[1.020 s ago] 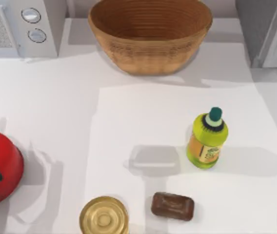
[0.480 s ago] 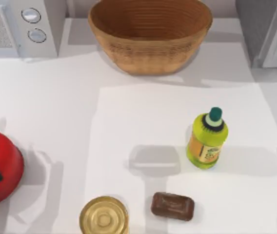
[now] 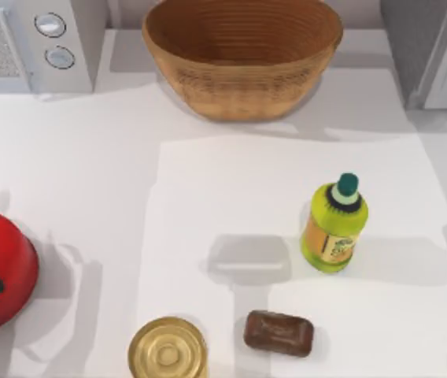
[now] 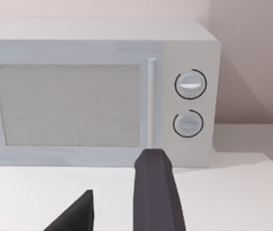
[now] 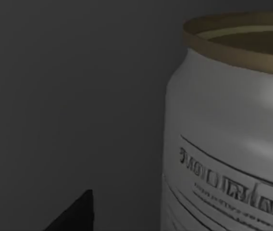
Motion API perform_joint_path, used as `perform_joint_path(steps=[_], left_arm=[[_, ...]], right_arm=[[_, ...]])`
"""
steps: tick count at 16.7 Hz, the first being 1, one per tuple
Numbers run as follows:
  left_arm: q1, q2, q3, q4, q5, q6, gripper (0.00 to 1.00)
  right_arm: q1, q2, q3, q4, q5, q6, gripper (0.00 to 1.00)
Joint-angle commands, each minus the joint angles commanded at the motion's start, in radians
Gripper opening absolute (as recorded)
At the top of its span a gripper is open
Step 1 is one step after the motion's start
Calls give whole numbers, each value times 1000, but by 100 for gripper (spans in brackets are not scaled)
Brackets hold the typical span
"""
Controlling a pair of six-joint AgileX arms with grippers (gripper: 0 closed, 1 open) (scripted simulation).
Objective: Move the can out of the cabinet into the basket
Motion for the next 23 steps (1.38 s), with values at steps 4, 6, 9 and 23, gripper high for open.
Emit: perform_joint_path(steps=[4, 6, 9, 23], left_arm=[[0, 0, 0, 0, 0, 0, 100], [0, 0, 0, 0, 0, 0, 100], [0, 0, 0, 0, 0, 0, 100], [0, 0, 0, 0, 0, 0, 100]], right_arm=[[0, 0, 0, 0, 0, 0, 70], [0, 0, 0, 0, 0, 0, 55], [0, 0, 0, 0, 0, 0, 32], [2, -3, -1, -2, 0, 1, 0]])
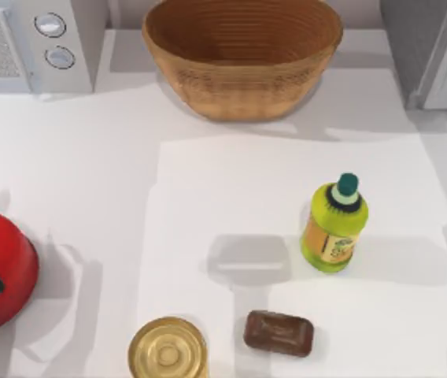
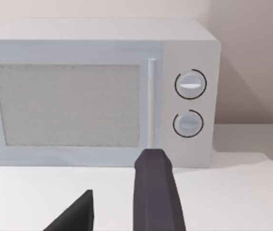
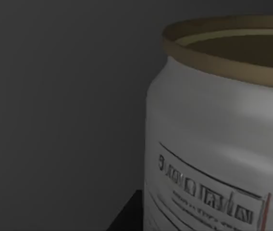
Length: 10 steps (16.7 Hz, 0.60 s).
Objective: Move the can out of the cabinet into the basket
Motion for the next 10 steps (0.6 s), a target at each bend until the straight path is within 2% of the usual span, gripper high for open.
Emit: perform_joint_path(steps=[10], left_arm=[[0, 0, 0, 0, 0, 0, 100]], right_arm=[[71, -387, -124, -257, 64, 0, 0]])
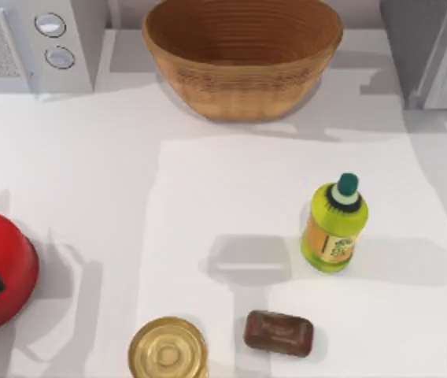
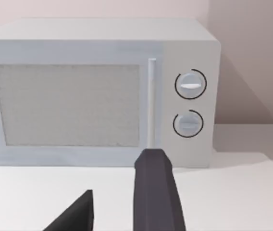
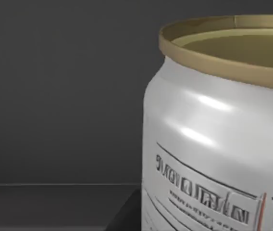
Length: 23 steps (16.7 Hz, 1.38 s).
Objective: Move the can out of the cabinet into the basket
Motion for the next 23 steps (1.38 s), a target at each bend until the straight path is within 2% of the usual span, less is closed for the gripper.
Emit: perform_joint_path(steps=[8, 12, 17, 23], left_arm=[[0, 0, 0, 0, 0, 0, 100], [0, 0, 0, 0, 0, 0, 100], [0, 0, 0, 0, 0, 0, 100], [0, 0, 0, 0, 0, 0, 100]], right_arm=[[10, -72, -29, -54, 13, 2, 0], [-2, -174, -132, 16, -9, -11, 0], [-29, -479, -498, 183, -70, -39, 0], [-69, -915, -1182, 399, -141, -57, 0]])
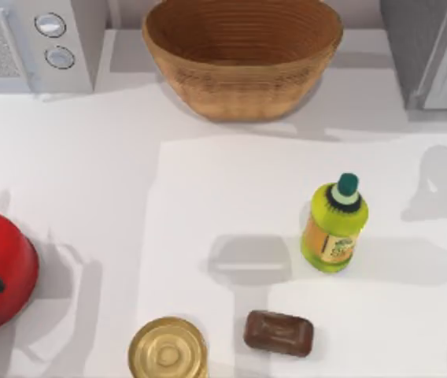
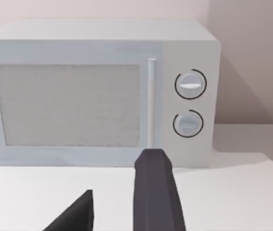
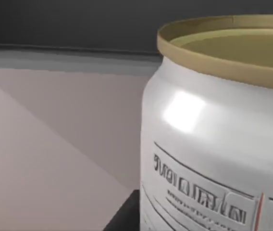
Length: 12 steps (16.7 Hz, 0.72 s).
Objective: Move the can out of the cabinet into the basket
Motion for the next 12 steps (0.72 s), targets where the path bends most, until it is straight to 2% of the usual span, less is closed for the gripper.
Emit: perform_joint_path(steps=[6, 9, 12], left_arm=[[0, 0, 0, 0, 0, 0, 100], [0, 0, 0, 0, 0, 0, 100], [0, 0, 0, 0, 0, 0, 100]], right_arm=[[-48, -370, -633, 179, -35, 15, 0], [-67, -484, -832, 234, -38, 29, 0], [-77, -536, -934, 258, -36, 39, 0]])
